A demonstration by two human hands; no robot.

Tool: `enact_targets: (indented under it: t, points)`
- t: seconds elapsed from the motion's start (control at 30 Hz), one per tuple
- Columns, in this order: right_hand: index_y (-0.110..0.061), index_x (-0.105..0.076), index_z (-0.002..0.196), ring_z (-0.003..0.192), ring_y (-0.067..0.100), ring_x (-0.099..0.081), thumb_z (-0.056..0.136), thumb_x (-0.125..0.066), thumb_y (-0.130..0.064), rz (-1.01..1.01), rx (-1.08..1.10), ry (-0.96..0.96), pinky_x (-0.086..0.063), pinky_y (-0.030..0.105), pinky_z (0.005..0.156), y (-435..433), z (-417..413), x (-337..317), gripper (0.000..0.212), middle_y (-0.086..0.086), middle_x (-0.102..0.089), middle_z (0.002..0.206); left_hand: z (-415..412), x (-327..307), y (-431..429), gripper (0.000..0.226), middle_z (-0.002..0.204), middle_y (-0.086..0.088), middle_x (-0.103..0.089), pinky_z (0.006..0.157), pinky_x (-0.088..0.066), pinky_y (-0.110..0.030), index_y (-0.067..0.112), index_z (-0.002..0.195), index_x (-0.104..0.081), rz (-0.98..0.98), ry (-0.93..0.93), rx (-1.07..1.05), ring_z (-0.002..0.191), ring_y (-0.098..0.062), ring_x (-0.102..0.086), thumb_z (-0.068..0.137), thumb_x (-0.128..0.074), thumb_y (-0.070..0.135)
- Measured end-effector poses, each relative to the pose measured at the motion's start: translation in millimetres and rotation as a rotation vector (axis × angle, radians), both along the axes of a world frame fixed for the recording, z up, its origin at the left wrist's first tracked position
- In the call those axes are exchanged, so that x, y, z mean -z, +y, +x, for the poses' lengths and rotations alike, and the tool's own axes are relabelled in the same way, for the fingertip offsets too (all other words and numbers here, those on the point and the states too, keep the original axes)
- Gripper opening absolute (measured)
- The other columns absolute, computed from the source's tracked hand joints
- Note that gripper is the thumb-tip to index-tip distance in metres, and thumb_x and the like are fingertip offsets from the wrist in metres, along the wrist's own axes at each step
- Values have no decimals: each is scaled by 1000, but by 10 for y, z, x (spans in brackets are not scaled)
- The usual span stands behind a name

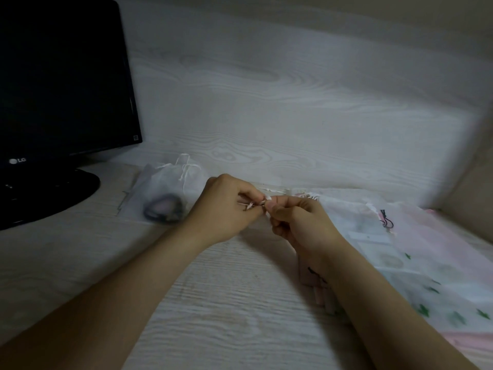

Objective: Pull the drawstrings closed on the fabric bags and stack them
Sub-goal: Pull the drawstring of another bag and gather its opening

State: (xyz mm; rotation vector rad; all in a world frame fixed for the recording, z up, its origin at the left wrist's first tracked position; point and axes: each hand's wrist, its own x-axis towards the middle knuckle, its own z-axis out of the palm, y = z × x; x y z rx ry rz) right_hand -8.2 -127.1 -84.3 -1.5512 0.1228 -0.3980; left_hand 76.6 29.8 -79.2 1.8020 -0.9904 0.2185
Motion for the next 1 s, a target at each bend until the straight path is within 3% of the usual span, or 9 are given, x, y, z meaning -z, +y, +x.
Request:
enact_targets:
  t: [0.17,0.23,0.3,0.43,0.5,0.63,0.73,0.83,1.0]
  points:
    - [12,-71,90,63,14,-44,97,-65,-3,-24,48,1,-38,27,61,-33,34,28,17,7,-51,65,8,4,-24,12,103,12,-68,84,-55,-25,24,80,-72,19,-97,-84,96,-3,-67,90,-77,21]
    - [11,-72,91,64,16,-45,97,-67,-4,-30,71,4,-39,28,61,-55,44,41,17,7,-54,66,6,-32,-26,19,103,6,-61,83,-46,-27,17,76,-65,14,42,-55,96,-9,-61,92,-60,27]
    - [9,-74,93,68,20,-44,97,-68,-6,-54,86,0,-39,29,62,-71,43,43,17,10,-55,70,22,-107,-4,35,93,-2,-68,82,-46,-37,6,72,-64,-42,214,-52,90,-19,-63,83,-47,35]
    - [6,-75,94,70,24,-41,97,-68,-6,-83,108,-27,-38,29,62,-83,23,36,15,11,-52,70,-32,-197,38,50,73,-18,-76,74,-46,-41,16,46,-58,21,502,45,66,-28,-66,82,-38,44]
    - [5,-75,96,71,25,-41,97,-68,-8,-106,105,-39,-39,30,62,-77,16,33,15,12,-51,70,-77,-171,16,56,68,-16,-74,66,-47,-35,18,56,-63,147,521,2,57,-27,-63,97,-37,45]
    - [5,-75,99,71,25,-44,97,-69,-8,-137,101,-45,-40,31,62,-70,27,47,14,13,-56,71,-27,-56,-19,25,69,-9,-60,49,-36,-26,12,94,-54,212,546,-46,47,-23,-51,105,-42,31]
    - [6,-75,100,64,17,-51,97,-68,-5,-138,110,-39,-43,25,60,-70,36,51,13,6,-62,68,32,-14,-20,24,88,-1,-61,50,-33,-25,20,103,-58,241,492,-70,59,-14,-47,105,-48,42]
    - [7,-74,101,54,8,-50,98,-67,-4,-143,92,-30,-43,20,55,-67,37,48,14,-1,-61,61,6,-11,-7,24,90,7,-68,66,-42,-30,28,103,-65,251,330,-57,78,-9,-59,100,-61,52]
    - [5,-76,101,55,11,-47,99,-67,-6,-170,82,-25,-42,21,55,-48,30,42,14,6,-59,65,28,39,19,12,92,-15,-72,69,-47,-31,27,97,-68,254,182,-35,69,-12,-56,100,-68,39]
